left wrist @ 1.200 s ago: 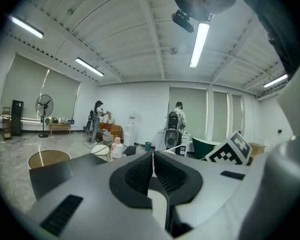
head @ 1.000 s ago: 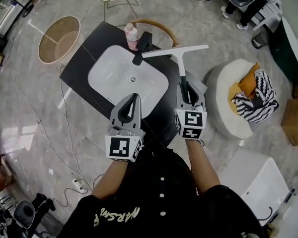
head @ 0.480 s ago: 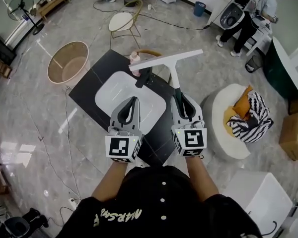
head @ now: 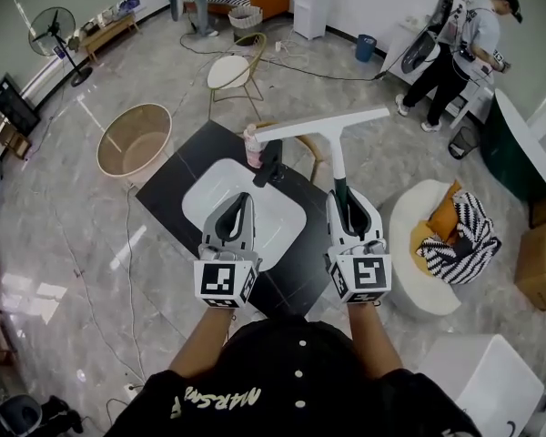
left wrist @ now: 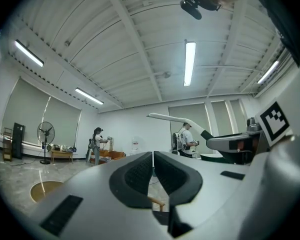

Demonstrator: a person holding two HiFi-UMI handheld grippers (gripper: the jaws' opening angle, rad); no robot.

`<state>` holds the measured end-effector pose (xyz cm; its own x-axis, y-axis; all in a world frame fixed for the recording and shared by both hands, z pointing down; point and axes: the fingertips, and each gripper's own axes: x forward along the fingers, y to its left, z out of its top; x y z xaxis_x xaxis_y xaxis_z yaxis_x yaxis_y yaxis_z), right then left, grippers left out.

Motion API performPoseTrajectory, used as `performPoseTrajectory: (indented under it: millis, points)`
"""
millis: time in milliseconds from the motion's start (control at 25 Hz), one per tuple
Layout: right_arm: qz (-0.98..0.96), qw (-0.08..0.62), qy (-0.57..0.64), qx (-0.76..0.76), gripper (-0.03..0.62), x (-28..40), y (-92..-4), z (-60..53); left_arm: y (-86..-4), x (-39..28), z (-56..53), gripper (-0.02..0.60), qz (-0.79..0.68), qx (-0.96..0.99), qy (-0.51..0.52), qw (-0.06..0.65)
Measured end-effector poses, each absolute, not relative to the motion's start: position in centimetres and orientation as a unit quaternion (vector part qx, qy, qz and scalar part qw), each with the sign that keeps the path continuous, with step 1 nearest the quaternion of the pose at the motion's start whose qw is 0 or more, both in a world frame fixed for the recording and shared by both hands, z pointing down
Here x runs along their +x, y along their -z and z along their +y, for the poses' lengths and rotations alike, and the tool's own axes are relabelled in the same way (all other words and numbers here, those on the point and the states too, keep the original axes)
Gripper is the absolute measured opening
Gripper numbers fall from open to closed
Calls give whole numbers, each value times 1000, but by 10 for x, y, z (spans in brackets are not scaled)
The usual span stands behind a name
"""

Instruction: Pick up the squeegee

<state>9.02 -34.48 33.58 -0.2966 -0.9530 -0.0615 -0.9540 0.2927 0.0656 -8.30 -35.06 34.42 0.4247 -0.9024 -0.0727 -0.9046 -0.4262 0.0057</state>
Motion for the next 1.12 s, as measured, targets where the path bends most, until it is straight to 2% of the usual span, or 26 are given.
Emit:
performPoseTrajectory:
  millis: [240, 1120]
  points:
    - [802, 24, -59, -593, 89, 91, -324, -343, -334, -84, -345, 18, 536, -843, -38, 27]
    - [803, 20, -54, -594, 89, 85, -331, -344, -330, -84, -343, 18, 537, -842, -39, 36]
